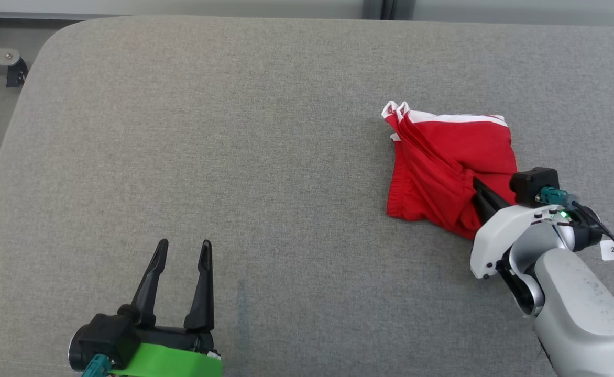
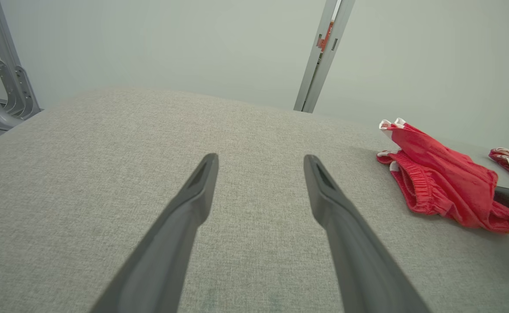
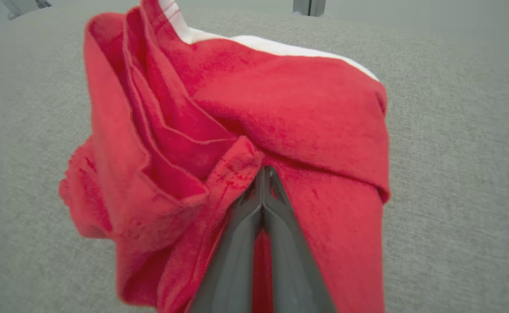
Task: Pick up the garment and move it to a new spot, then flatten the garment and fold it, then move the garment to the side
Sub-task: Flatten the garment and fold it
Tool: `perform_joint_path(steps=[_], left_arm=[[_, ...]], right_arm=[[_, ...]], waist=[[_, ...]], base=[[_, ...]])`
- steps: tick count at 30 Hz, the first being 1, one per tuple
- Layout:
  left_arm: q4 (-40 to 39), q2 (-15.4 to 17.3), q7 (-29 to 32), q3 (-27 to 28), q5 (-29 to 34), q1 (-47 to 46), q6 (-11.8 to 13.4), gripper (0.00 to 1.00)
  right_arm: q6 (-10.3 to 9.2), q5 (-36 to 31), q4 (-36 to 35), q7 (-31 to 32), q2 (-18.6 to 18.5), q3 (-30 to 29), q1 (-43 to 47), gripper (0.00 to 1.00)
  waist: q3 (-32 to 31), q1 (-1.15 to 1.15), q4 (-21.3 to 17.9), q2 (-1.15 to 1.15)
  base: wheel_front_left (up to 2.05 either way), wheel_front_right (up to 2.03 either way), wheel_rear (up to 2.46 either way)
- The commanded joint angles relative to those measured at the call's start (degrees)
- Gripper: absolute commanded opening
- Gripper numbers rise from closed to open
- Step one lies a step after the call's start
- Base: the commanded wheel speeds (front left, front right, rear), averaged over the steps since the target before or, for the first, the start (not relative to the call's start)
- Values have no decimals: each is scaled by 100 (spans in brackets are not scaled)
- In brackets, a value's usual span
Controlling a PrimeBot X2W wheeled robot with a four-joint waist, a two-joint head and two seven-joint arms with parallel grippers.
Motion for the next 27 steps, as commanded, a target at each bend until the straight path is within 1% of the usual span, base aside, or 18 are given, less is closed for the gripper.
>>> perform_joint_path(steps=[1,7,14,19,24,27], left_arm=[[4,9,-15,25,-1,13,-6,100],[-6,9,-15,-45,16,65,8,100],[3,9,-15,-108,-9,176,75,100],[23,8,-15,-127,-41,311,130,100],[64,8,-15,-130,-40,468,198,100],[83,8,-15,-101,1,560,238,100]], right_arm=[[-7,81,22,-97,-13,127,31,0],[-7,533,-55,-195,-84,978,130,0],[-7,833,-68,-316,-185,1701,196,0],[-7,986,14,-303,-151,2162,295,0],[-7,1099,34,-446,-107,2440,403,0],[-7,1174,-42,-708,-140,2312,491,0]], waist=[[-89,0,-2,0],[-261,0,9,0],[-486,0,138,0],[-681,0,205,0],[-956,0,171,0],[-1135,0,92,0]], base=[[0,0,0],[0,0,0],[0,0,0],[0,0,0],[0,0,0],[0,0,0]])
